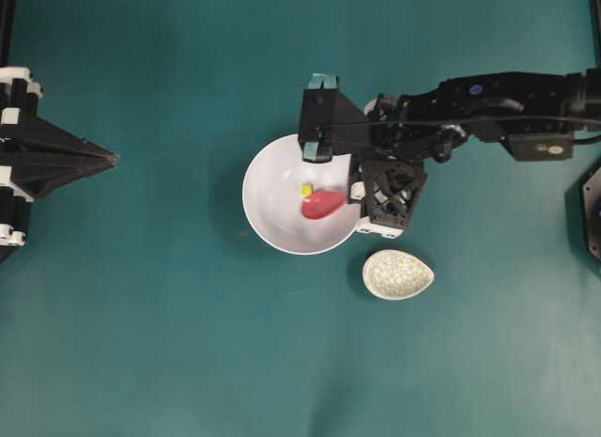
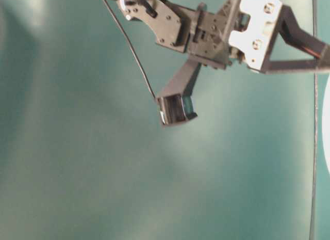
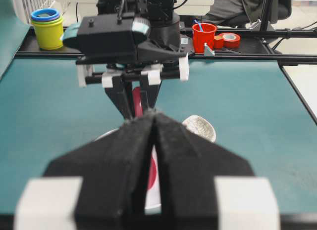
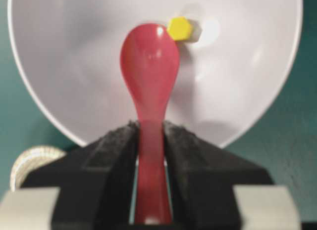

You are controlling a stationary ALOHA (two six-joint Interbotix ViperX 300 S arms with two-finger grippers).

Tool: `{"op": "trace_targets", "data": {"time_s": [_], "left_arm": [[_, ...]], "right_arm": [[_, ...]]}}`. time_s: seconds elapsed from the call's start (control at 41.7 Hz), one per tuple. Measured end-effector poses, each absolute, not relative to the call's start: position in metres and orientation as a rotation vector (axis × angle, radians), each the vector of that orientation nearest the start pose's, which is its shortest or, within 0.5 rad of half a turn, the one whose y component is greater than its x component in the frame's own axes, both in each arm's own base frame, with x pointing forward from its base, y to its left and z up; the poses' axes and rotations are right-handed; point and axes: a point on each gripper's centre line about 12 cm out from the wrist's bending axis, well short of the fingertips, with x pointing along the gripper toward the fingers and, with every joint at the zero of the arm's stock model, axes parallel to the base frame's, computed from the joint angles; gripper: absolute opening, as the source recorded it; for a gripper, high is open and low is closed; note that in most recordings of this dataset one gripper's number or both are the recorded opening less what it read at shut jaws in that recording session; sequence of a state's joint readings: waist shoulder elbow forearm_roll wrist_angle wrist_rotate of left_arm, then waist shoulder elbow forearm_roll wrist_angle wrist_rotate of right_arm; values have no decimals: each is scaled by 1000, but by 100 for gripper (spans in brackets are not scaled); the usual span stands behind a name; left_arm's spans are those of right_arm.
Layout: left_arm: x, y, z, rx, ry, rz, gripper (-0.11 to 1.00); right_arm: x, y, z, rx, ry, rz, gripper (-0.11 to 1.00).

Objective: Scoop the yellow hexagonal prism block from the bowl with a spoon using the right arm.
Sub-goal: 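Lower the spoon bowl into the white bowl beside the yellow block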

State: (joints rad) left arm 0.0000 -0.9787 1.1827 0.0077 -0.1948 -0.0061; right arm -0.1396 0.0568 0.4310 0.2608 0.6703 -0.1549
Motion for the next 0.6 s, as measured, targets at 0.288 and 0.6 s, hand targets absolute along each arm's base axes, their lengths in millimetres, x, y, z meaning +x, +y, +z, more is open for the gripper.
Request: {"op": "trace_targets", "data": {"time_s": [0.288,0.6], "left_arm": [[196,0,282,1,8,-2,0],[196,0,282,1,8,-2,0]], "right_arm": [[399,-38,174,205,1069,-25,23],[406,-42,178,173,999,-40,23]]}}
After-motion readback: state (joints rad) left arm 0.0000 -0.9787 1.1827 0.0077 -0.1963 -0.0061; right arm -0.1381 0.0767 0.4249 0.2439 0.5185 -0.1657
